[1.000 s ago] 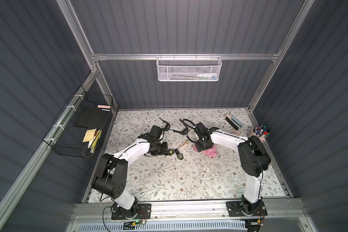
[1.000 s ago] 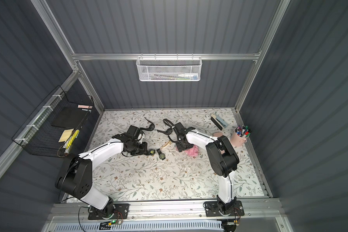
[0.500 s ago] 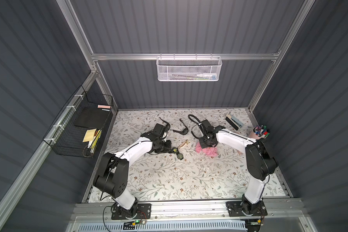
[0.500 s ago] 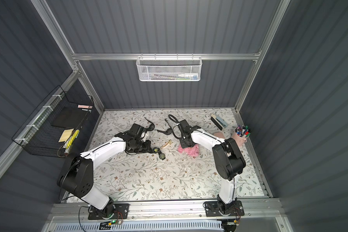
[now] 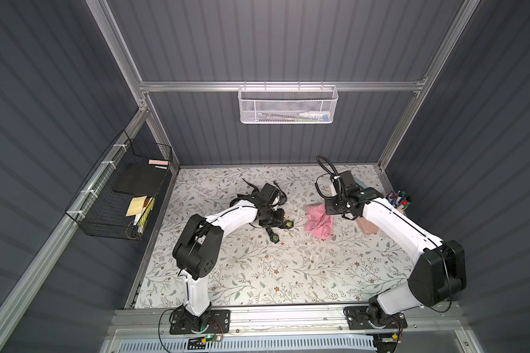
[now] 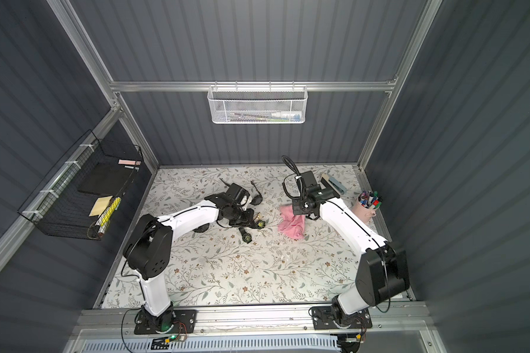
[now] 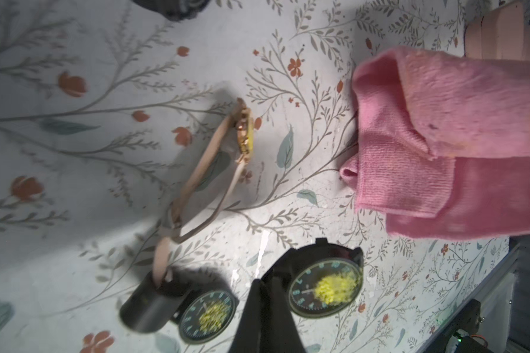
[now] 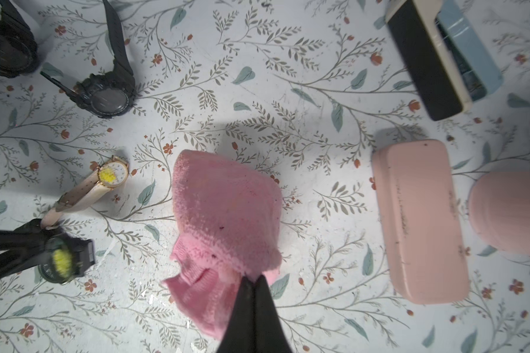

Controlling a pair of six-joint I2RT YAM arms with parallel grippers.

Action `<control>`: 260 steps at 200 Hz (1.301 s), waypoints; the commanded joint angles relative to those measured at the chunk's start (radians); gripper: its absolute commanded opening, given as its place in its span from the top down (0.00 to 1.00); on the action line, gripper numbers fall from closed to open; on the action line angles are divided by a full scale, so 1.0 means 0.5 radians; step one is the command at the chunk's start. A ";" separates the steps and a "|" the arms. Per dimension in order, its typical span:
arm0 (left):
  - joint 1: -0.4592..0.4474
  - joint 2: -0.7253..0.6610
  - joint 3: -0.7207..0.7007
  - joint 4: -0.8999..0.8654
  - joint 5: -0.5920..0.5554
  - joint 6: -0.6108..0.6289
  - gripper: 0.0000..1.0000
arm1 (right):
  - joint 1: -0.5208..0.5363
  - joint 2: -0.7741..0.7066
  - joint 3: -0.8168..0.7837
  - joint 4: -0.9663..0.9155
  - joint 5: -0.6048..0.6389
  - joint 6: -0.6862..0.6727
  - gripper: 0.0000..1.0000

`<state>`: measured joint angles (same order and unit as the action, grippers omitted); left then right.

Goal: Wipe the watch dial
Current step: Pick up the cleaning item at the center of the board, then wipe the dirt from the watch dial.

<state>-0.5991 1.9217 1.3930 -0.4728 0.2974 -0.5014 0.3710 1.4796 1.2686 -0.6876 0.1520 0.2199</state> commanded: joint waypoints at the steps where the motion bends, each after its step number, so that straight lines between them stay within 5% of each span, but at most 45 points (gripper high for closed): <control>1: -0.041 0.083 0.111 -0.015 0.030 -0.054 1.00 | -0.044 -0.195 0.147 -0.067 0.146 -0.091 1.00; 64: -0.103 0.247 0.302 -0.015 0.062 -0.088 1.00 | -0.130 -0.434 0.306 0.069 0.129 -0.367 1.00; 123: -0.136 0.343 0.334 -0.045 0.089 -0.103 1.00 | -0.127 -0.348 -0.111 0.250 -0.739 -0.114 0.98; 156: -0.148 0.379 0.363 -0.106 0.076 -0.092 1.00 | -0.027 -0.345 -0.419 0.548 -1.024 0.038 0.97; 260: -0.179 0.435 0.402 -0.119 0.080 -0.155 1.00 | 0.151 0.139 -0.663 0.931 -1.173 0.327 0.97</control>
<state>-0.6796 2.1101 1.5623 -0.5133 0.3279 -0.5632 0.4427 1.4876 0.9405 -0.2756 -0.4091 0.3428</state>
